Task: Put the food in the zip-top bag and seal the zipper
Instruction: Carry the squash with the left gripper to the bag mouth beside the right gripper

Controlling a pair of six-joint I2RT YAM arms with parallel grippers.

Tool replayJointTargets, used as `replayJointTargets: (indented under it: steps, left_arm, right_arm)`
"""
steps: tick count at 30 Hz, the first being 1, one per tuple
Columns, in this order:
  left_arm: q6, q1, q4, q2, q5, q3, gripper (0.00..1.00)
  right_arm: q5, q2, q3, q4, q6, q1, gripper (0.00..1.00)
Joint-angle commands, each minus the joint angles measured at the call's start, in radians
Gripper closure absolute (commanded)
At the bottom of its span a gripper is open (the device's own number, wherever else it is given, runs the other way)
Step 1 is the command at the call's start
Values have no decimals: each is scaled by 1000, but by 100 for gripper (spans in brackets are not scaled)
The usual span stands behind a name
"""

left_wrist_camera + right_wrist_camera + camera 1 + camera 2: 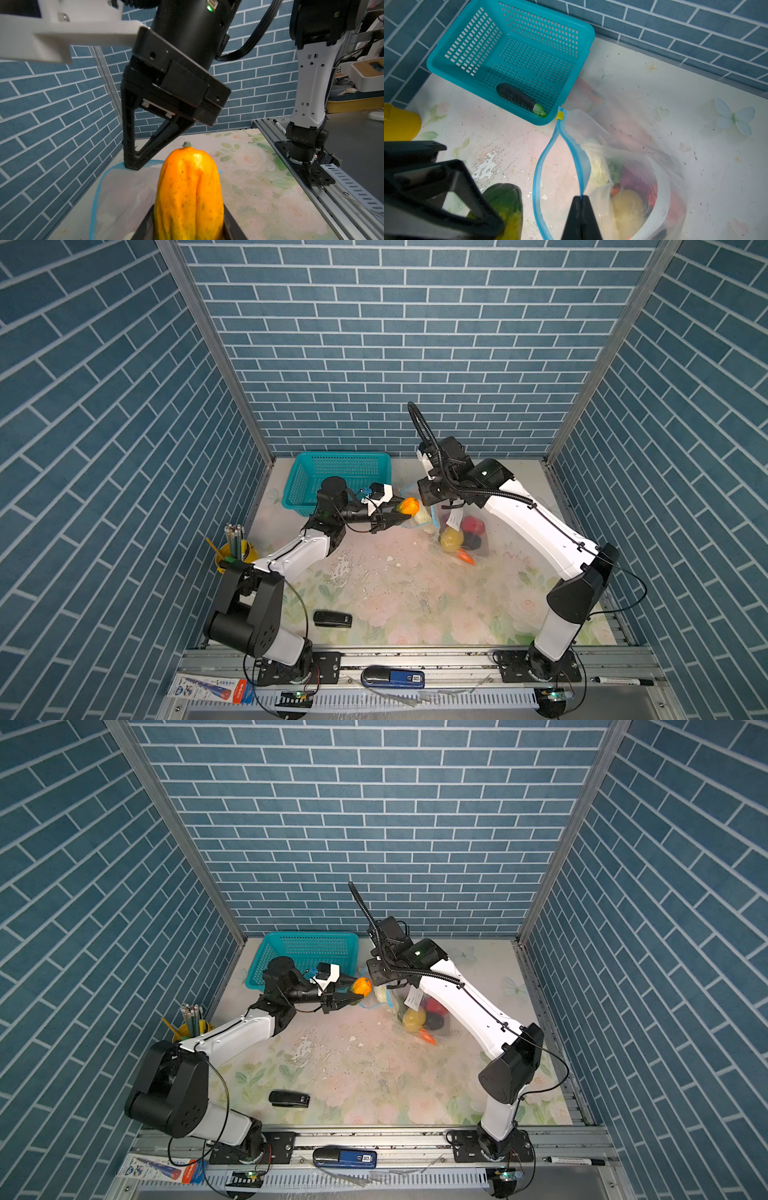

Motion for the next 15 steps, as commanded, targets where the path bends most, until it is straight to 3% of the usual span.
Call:
replayJointTargets:
  steps: [1,8,12,15]
  left_arm:
    - [-67,-2,126,38,57,38,74]
    - [-115,0,184,119,87,87,75]
    - [-229,-1,321,167,98,107,75]
    - [-217,-6,308,178,98,112,75]
  right_arm:
    - [-10,-50,-23,18,19,-3,100]
    - [-25,-66,-49,39,30,-4,100]
    - [-27,-67,-47,40,28,-5,100]
    - [-27,-71,-48,40,27,-3,100]
